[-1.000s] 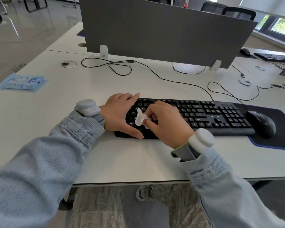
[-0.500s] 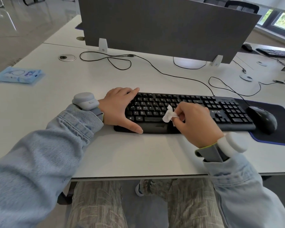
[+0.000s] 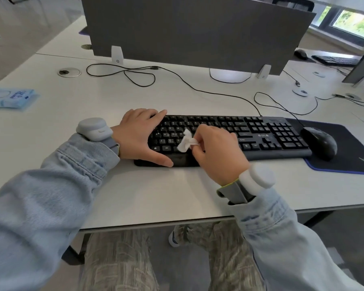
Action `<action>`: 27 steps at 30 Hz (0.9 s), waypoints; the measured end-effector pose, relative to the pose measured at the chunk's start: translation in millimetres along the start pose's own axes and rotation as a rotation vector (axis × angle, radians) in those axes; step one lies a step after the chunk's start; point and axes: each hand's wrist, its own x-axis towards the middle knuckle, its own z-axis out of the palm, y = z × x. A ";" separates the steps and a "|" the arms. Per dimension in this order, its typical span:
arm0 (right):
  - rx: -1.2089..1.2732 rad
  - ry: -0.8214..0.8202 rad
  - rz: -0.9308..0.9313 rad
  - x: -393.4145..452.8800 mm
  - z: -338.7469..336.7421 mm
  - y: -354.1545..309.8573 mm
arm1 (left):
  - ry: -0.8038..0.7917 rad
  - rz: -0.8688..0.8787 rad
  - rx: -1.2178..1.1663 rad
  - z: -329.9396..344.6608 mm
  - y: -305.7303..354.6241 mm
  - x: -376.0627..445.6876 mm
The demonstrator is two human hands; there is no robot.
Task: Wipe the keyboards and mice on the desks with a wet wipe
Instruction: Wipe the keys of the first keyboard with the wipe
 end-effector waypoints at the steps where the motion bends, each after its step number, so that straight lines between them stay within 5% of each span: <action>1: -0.004 0.011 0.034 -1.9 -2.3 8.9 | 0.007 0.002 0.008 0.0 0.6 -0.3; 9: -0.039 0.025 0.203 -11.7 -17.0 40.0 | 0.038 0.011 0.045 2.8 4.4 -0.2; 17: 0.052 -0.040 -0.070 2.2 -2.1 -17.8 | -0.048 -0.076 -0.060 -6.4 -15.6 -20.8; 27: 0.014 -0.099 -0.151 22.2 0.2 -41.2 | -0.056 -0.048 -0.083 -5.9 -27.4 -27.0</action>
